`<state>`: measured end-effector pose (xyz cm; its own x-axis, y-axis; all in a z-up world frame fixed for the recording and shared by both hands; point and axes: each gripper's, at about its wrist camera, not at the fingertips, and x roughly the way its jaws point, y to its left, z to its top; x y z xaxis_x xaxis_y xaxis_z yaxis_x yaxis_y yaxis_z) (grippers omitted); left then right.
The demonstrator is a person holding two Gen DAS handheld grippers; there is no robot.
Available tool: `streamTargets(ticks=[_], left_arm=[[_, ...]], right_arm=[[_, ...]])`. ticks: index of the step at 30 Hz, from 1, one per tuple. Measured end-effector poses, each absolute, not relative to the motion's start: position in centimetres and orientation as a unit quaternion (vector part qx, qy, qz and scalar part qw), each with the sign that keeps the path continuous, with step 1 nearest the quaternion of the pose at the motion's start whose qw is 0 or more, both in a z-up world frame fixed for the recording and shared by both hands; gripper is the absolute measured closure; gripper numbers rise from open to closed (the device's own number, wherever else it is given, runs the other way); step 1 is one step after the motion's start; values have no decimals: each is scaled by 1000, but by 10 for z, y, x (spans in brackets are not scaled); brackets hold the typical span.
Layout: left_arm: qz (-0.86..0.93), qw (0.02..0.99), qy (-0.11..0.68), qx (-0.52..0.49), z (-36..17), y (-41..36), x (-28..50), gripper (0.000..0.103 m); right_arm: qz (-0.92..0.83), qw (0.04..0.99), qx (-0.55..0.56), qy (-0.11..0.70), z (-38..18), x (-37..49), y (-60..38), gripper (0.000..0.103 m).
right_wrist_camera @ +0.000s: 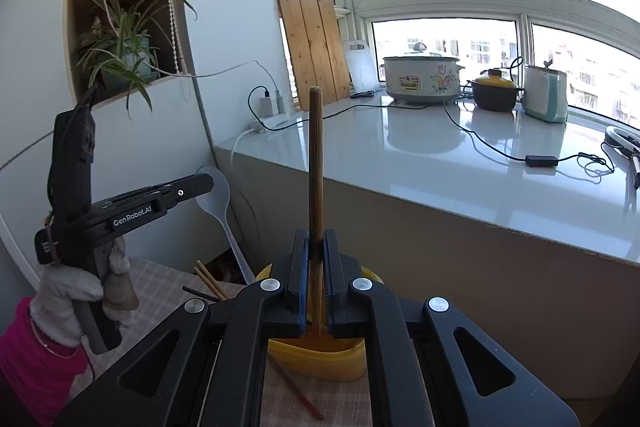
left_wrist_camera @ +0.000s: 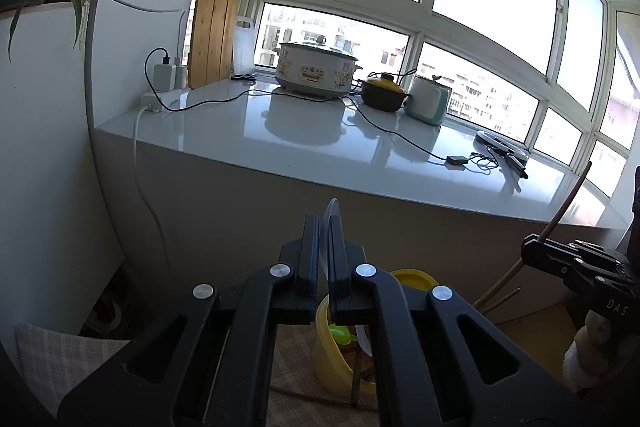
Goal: Organize utensils
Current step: 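Lift the clear spoon and chopstick and carry them over the yellow container, then open both tools to drop the spoon and chopstick into the container, then move both tools down toward the black chopstick and red-tipped chopstick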
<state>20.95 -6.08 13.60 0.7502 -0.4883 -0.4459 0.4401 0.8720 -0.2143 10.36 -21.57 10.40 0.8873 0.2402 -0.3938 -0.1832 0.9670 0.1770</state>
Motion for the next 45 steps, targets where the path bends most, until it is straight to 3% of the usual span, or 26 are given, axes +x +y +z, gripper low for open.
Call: streamTargets(ticks=[18, 24, 26, 28, 40, 43, 45], left_arm=[[-283, 914, 277, -87, 127, -62, 205, 102], [-283, 914, 278, -90, 126, -60, 202, 93], [-284, 913, 278, -91, 126, -59, 201, 92], [-283, 914, 277, -91, 126, -58, 200, 92], [-266, 917, 281, -92, 122, -27, 174, 92], [-259, 916, 294, -82, 112, -19, 163, 72], [-255, 913, 310, -74, 102, -14, 156, 71]], right_arm=[[112, 955, 82, 264, 77, 113, -214, 98], [110, 951, 85, 275, 72, 112, -216, 98], [110, 951, 84, 277, 71, 111, -216, 91], [109, 952, 85, 275, 71, 109, -216, 74], [121, 950, 81, 277, 65, 93, -209, 74], [125, 948, 71, 285, 59, 88, -204, 74], [130, 946, 63, 291, 54, 85, -200, 74]])
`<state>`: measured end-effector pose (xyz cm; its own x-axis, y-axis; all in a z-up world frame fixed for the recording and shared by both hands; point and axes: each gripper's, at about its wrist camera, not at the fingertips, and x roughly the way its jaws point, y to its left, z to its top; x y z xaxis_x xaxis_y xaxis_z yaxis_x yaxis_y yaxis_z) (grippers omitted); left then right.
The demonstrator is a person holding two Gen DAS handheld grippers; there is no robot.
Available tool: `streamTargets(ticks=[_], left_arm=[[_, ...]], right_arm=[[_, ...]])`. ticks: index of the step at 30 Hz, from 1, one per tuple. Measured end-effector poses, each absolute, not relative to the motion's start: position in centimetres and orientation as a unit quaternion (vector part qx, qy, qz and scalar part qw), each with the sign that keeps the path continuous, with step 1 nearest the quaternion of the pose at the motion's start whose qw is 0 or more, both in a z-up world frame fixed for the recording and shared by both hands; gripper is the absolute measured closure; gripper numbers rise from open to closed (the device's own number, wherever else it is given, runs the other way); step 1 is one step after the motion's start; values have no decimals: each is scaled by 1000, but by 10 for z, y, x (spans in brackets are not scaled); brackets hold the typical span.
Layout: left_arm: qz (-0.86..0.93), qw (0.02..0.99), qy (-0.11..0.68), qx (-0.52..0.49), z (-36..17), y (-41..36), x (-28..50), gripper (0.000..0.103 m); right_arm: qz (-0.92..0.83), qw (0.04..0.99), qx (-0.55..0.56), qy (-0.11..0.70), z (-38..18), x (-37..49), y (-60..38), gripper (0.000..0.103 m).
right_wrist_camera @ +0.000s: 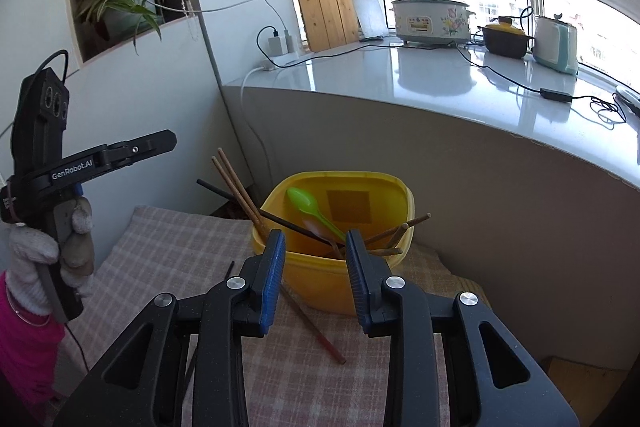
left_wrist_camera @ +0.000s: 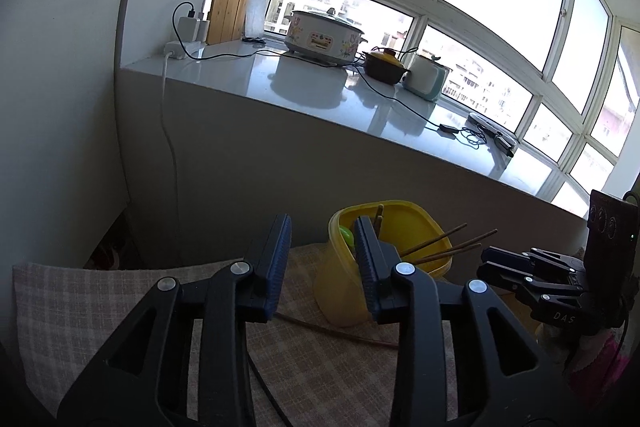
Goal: Organize utensils
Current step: 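Move both tools down toward the black chopstick and red-tipped chopstick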
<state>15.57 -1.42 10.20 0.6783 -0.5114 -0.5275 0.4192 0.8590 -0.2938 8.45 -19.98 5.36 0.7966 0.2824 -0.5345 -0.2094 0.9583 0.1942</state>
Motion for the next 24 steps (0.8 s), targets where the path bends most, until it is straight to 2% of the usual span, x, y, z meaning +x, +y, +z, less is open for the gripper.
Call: streamTargets(ticks=[4, 7, 15, 24], left_arm=[[-247, 900, 352, -67, 73, -6, 142, 70], [-241, 886, 390, -67, 46, -1, 132, 65], [-236, 841, 483, -66, -26, -9, 100, 65], [-231, 822, 519, -46, -62, -27, 82, 65]], right_arm=[[140, 940, 40, 308, 39, 79, -191, 74], [144, 935, 26, 324, 26, 79, -187, 74], [165, 908, -26, 385, -21, 87, -168, 74], [158, 879, -114, 435, -69, 99, -145, 74]])
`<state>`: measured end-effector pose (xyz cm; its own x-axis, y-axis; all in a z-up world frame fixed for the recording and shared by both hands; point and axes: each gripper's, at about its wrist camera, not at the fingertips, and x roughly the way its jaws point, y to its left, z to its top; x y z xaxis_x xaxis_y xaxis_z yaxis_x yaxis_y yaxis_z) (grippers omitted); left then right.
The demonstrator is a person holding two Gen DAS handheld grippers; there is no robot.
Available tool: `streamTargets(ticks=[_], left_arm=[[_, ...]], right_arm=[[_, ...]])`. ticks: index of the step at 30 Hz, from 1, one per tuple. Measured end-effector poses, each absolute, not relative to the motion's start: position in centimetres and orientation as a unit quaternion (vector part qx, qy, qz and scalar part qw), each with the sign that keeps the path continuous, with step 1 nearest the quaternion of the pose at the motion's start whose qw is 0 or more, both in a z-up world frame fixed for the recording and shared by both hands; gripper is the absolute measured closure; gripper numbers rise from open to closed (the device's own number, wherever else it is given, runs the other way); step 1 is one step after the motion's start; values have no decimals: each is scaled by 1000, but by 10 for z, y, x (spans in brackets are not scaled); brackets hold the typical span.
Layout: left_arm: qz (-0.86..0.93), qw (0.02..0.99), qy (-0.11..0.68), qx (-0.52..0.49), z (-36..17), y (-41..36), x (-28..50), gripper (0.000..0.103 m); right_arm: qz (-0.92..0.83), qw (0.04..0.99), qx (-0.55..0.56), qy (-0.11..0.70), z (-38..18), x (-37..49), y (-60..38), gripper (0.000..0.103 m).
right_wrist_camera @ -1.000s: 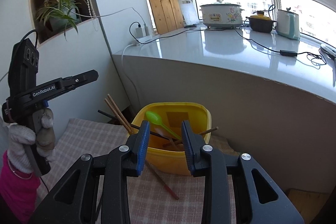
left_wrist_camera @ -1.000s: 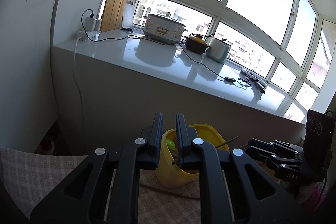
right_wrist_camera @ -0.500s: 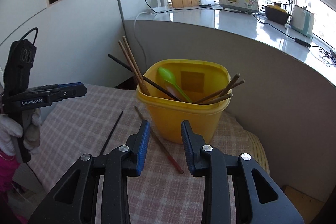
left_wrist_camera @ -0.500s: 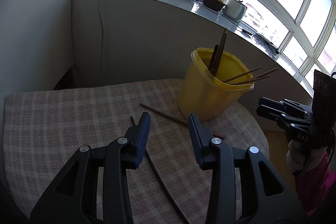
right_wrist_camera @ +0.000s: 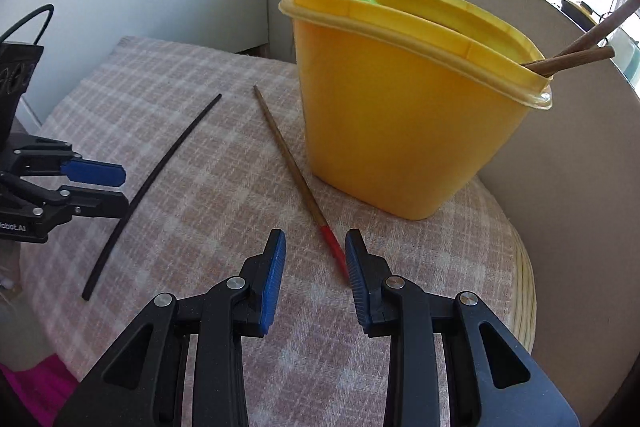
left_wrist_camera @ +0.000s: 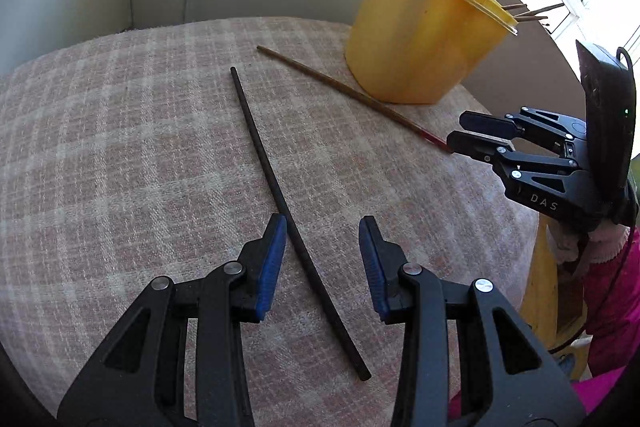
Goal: Organize utensils
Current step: 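Move both tools down toward the black chopstick and red-tipped chopstick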
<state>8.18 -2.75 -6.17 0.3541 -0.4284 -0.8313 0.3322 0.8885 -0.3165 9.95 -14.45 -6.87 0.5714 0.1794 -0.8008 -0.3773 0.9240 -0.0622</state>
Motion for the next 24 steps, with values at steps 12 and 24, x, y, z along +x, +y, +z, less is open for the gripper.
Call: streamTargets(ticks=[12, 24], left_arm=[[-217, 816, 536, -17, -74, -42, 95, 65], [-220, 808, 546, -10, -91, -71, 122, 65]], right_arm=[[148, 862, -137, 465, -92, 124, -138, 74], [154, 852, -131, 484, -100, 141, -132, 74]])
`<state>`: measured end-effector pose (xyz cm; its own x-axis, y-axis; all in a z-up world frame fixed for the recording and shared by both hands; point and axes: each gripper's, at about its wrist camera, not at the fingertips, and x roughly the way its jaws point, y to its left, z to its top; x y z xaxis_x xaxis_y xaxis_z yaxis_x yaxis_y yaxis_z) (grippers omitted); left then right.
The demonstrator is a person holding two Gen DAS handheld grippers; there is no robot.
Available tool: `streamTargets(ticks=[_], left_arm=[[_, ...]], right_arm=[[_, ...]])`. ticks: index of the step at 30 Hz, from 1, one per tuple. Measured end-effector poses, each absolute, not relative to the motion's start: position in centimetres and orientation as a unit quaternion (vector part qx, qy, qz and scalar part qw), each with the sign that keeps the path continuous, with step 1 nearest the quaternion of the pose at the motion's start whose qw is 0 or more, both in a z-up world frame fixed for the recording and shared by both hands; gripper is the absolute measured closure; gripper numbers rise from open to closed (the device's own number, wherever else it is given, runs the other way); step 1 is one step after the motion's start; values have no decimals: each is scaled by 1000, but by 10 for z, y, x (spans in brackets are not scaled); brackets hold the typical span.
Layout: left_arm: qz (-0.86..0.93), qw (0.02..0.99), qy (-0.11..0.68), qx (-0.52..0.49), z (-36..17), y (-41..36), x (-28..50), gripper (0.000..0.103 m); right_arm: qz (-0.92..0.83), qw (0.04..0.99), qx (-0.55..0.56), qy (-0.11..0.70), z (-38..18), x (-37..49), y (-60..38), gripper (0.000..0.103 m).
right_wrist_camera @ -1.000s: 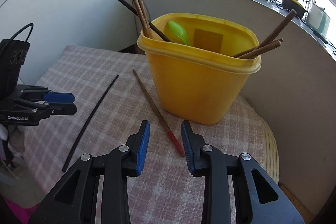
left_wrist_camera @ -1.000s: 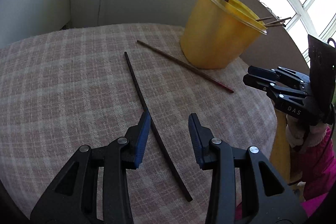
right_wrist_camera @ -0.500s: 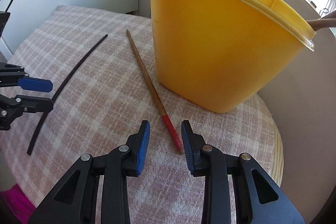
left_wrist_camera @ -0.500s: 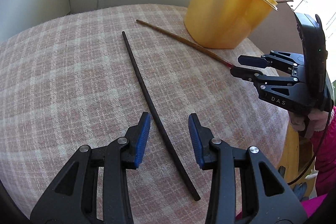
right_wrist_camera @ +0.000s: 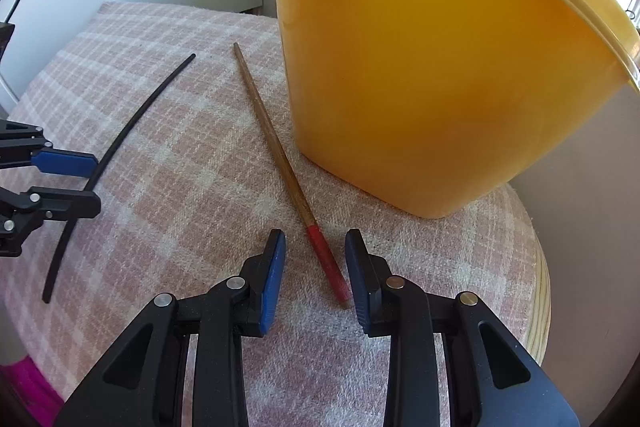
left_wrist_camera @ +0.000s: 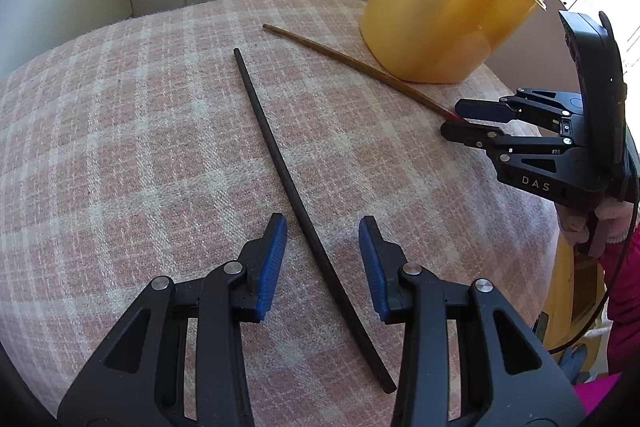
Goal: Organize utensils
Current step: 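Move both tools down toward the black chopstick and red-tipped chopstick, then close the left tool on the black chopstick while the right tool grasps the red-tipped chopstick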
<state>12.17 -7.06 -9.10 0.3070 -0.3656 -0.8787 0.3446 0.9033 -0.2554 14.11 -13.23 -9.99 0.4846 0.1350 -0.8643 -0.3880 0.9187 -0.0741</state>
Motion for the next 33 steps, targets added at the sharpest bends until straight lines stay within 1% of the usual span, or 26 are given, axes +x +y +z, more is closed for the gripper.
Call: streamTargets(ticks=[6, 8, 9, 10, 11, 13, 19, 24, 30, 33], left_arm=[[-221, 811, 541, -7, -94, -71, 124, 66], [-219, 812, 540, -2, -93, -69, 124, 73], [-220, 813, 540, -1, -91, -62, 122, 74], [-218, 813, 540, -1, -91, -61, 121, 78], [-217, 814, 540, -1, -92, -59, 122, 84], [-215, 814, 540, -4, -92, -52, 123, 87], [-214, 817, 536, 7, -90, -47, 121, 90], [-207, 819, 535, 7, -87, -36, 121, 92], [-190, 823, 535, 8, -80, -13, 126, 93], [-185, 819, 543, 18, -76, -6, 129, 93]], right_arm=[[158, 849, -123, 489, -101, 145, -135, 74], [160, 848, -117, 491, -101, 145, -137, 76], [165, 847, -113, 493, -101, 144, -138, 81], [167, 846, -110, 495, -100, 143, -139, 86], [167, 845, -108, 496, -100, 142, -138, 88], [167, 844, -104, 498, -100, 138, -135, 94], [169, 840, -80, 509, -100, 126, -134, 95], [183, 826, -38, 532, -100, 109, -141, 97], [207, 805, -25, 555, -100, 82, -137, 97], [228, 792, -39, 565, -99, 73, -127, 97]])
